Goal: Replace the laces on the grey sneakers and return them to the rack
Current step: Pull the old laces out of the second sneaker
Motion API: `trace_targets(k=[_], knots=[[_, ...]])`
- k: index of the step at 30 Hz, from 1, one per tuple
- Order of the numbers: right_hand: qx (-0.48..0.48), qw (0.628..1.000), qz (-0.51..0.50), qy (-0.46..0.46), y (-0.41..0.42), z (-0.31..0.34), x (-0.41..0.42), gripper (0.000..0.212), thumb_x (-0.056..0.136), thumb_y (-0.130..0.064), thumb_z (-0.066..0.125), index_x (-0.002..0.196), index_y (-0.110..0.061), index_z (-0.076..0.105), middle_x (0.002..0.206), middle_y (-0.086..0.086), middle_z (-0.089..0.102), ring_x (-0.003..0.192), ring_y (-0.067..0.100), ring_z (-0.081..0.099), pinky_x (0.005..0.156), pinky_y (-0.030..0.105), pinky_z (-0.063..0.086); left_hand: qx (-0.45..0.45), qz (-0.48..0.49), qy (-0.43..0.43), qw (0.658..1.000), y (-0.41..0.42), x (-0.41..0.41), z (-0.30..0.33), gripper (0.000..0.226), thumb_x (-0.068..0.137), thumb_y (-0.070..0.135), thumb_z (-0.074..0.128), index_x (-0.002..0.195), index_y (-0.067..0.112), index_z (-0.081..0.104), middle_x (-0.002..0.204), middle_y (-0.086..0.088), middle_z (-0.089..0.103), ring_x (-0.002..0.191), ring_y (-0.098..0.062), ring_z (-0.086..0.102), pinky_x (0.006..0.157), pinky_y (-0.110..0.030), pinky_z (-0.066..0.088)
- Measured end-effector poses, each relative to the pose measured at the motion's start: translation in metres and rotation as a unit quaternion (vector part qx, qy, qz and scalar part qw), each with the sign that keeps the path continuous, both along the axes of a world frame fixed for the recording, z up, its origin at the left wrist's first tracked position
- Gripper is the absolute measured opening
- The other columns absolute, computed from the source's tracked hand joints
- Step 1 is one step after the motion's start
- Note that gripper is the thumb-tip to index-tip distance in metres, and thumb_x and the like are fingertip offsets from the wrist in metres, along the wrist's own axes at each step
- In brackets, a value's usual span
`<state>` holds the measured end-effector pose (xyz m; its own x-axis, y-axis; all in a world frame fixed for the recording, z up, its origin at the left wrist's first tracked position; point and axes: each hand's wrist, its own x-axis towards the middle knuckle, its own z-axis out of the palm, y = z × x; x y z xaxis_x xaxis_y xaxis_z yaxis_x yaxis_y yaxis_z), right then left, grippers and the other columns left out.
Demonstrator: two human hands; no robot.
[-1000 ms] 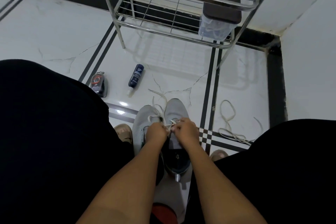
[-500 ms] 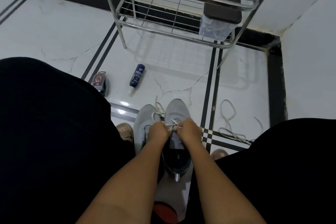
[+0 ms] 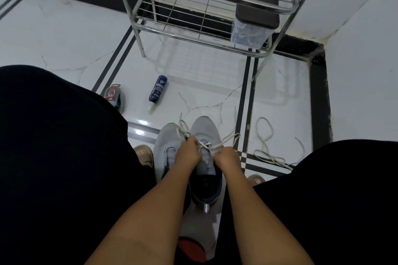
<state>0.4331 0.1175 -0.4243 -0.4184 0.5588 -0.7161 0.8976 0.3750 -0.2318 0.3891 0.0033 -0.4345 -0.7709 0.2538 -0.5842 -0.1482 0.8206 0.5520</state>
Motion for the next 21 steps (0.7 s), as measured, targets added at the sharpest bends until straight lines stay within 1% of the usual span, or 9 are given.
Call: trace_targets(k=[5, 9, 11, 13, 14, 15, 16, 18, 21], knots=[[0.005, 1.000, -0.008, -0.006, 0.006, 0.004, 0.003, 0.031, 0.091, -0.012, 0.047, 0.115, -0.006, 0.065, 0.118, 0.014, 0.064, 0.108, 0.032, 0.060, 0.071, 0.028, 0.040, -0.088, -0.207, 0.109, 0.968, 0.007, 0.001, -0.007, 0.040, 0.093, 0.027, 0.051, 0.133, 0.033, 0.050, 0.128, -0.008, 0.039, 0.116, -0.028, 0.043, 0.091, -0.038, 0.041], [-0.005, 1.000, 0.008, 0.007, 0.002, 0.003, 0.005, 0.031, 0.091, -0.015, 0.049, 0.117, -0.007, 0.064, 0.121, 0.014, 0.063, 0.111, 0.032, 0.059, 0.076, 0.028, 0.043, -0.126, -0.248, 0.134, 0.951, 0.015, 0.002, -0.023, 0.035, 0.094, 0.032, 0.046, 0.128, 0.034, 0.053, 0.130, -0.006, 0.037, 0.117, -0.029, 0.040, 0.095, -0.038, 0.036], [0.003, 1.000, -0.014, -0.002, 0.004, 0.003, 0.009, 0.032, 0.091, -0.015, 0.051, 0.120, -0.006, 0.061, 0.124, 0.014, 0.060, 0.114, 0.033, 0.058, 0.082, 0.032, 0.047, -0.043, -0.178, 0.066, 0.981, 0.017, -0.005, -0.016, 0.027, 0.094, 0.038, 0.048, 0.106, 0.023, 0.067, 0.115, -0.006, 0.053, 0.108, -0.026, 0.050, 0.091, -0.033, 0.039], [0.004, 0.998, -0.052, -0.018, 0.009, 0.005, 0.012, 0.033, 0.094, -0.014, 0.050, 0.124, -0.004, 0.056, 0.129, 0.016, 0.057, 0.118, 0.034, 0.055, 0.088, 0.035, 0.047, 0.060, -0.015, -0.009, 0.998, 0.014, -0.014, -0.009, 0.038, 0.094, 0.045, 0.050, 0.082, 0.013, 0.067, 0.086, -0.005, 0.064, 0.085, -0.021, 0.059, 0.080, -0.030, 0.043], [0.003, 0.998, -0.060, -0.021, 0.011, 0.005, 0.012, 0.033, 0.094, -0.013, 0.049, 0.126, -0.003, 0.054, 0.131, 0.016, 0.056, 0.119, 0.034, 0.054, 0.089, 0.035, 0.047, 0.073, 0.064, -0.053, 0.994, 0.013, -0.018, -0.011, 0.042, 0.094, 0.048, 0.050, 0.085, 0.010, 0.067, 0.083, -0.005, 0.065, 0.082, -0.021, 0.060, 0.080, -0.032, 0.045], [-0.001, 0.998, -0.061, -0.021, 0.011, 0.006, 0.012, 0.034, 0.095, -0.012, 0.049, 0.127, -0.003, 0.053, 0.132, 0.017, 0.055, 0.120, 0.034, 0.053, 0.090, 0.035, 0.046, 0.060, 0.080, -0.068, 0.993, 0.014, -0.023, -0.012, 0.048, 0.093, 0.052, 0.048, 0.094, 0.008, 0.068, 0.090, -0.007, 0.066, 0.087, -0.023, 0.061, 0.083, -0.033, 0.046], [-0.004, 0.998, -0.056, -0.019, 0.010, 0.006, 0.011, 0.033, 0.094, -0.011, 0.049, 0.125, -0.003, 0.055, 0.131, 0.016, 0.055, 0.119, 0.034, 0.054, 0.088, 0.035, 0.046, 0.006, 0.011, -0.050, 0.999, 0.014, -0.022, -0.014, 0.053, 0.092, 0.055, 0.046, 0.101, 0.008, 0.069, 0.101, -0.008, 0.066, 0.096, -0.026, 0.060, 0.087, -0.034, 0.046], [-0.011, 0.999, -0.036, -0.008, 0.005, 0.006, 0.009, 0.030, 0.091, -0.012, 0.049, 0.118, -0.005, 0.062, 0.124, 0.015, 0.060, 0.113, 0.033, 0.057, 0.082, 0.032, 0.046, -0.107, -0.119, 0.087, 0.983, 0.013, -0.011, -0.025, 0.048, 0.089, 0.057, 0.048, 0.101, 0.017, 0.072, 0.117, -0.007, 0.059, 0.107, -0.027, 0.053, 0.091, -0.037, 0.045], [-0.022, 1.000, -0.021, -0.001, -0.001, 0.006, 0.010, 0.029, 0.087, -0.013, 0.051, 0.111, -0.006, 0.066, 0.118, 0.014, 0.063, 0.107, 0.032, 0.060, 0.077, 0.030, 0.046, -0.156, -0.190, 0.172, 0.954, 0.020, 0.003, -0.028, 0.030, 0.092, 0.042, 0.051, 0.110, 0.027, 0.069, 0.124, -0.001, 0.046, 0.118, -0.026, 0.039, 0.091, -0.037, 0.036]])
